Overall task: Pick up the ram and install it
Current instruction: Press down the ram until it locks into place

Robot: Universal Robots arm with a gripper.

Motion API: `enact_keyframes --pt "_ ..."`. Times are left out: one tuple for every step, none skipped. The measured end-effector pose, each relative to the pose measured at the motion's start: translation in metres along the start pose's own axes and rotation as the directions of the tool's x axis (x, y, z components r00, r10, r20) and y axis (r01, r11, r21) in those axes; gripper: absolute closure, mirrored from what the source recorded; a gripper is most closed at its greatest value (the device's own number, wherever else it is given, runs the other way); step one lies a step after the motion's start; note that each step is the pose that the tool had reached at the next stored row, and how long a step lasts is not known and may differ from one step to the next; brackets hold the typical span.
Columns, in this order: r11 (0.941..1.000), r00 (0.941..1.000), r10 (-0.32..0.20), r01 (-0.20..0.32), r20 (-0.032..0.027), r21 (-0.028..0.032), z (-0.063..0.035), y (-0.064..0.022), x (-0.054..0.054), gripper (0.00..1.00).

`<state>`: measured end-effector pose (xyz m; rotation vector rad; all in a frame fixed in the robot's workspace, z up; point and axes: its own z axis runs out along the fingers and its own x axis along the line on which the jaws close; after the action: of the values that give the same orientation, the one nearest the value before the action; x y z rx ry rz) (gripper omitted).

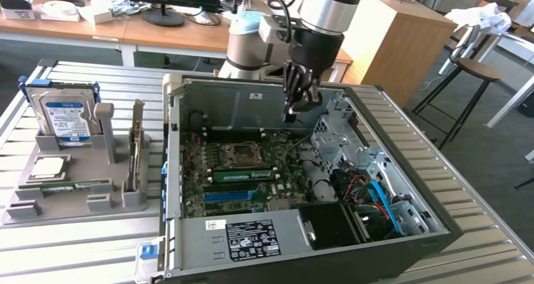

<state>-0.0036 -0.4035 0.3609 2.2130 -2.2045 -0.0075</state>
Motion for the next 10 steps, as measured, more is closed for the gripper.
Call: enact_keyframes --pt "1.0000 1.0000 0.000 0.000 0.0000 0.0000 0.0008 0.0000 0.0000 0.90" --pt "1.0000 1.0000 0.000 0.000 0.0000 0.0000 0.0016 0.0000 0.0000 0.90" --pt "1.0000 1.0000 0.000 0.000 -0.0002 0.0000 0.0023 0.0000 0.0000 0.90" --pt "1.0000 1.0000 0.000 0.000 -0.0001 0.0000 0.0032 -0.0001 0.0000 0.90" --pt "1.0000 1.0000 0.000 0.000 -0.0001 0.0000 0.0040 -0.0001 0.0000 0.90" --pt "1.0000 1.0000 0.000 0.000 -0.0001 0.0000 0.0047 -0.0001 0.0000 0.90" --pt "1.0000 1.0000 0.000 0.000 -0.0001 0.0000 0.0056 -0.0001 0.0000 0.90" --pt "1.0000 1.0000 0.000 0.000 -0.0001 0.0000 0.0065 -0.0001 0.0000 0.90" --pt "1.0000 1.0000 0.000 0.000 -0.0001 0.0000 0.0073 -0.0001 -0.0001 0.90" --pt "1.0000 1.0000 0.000 0.000 -0.0001 0.0000 0.0081 -0.0001 -0.0001 0.90"
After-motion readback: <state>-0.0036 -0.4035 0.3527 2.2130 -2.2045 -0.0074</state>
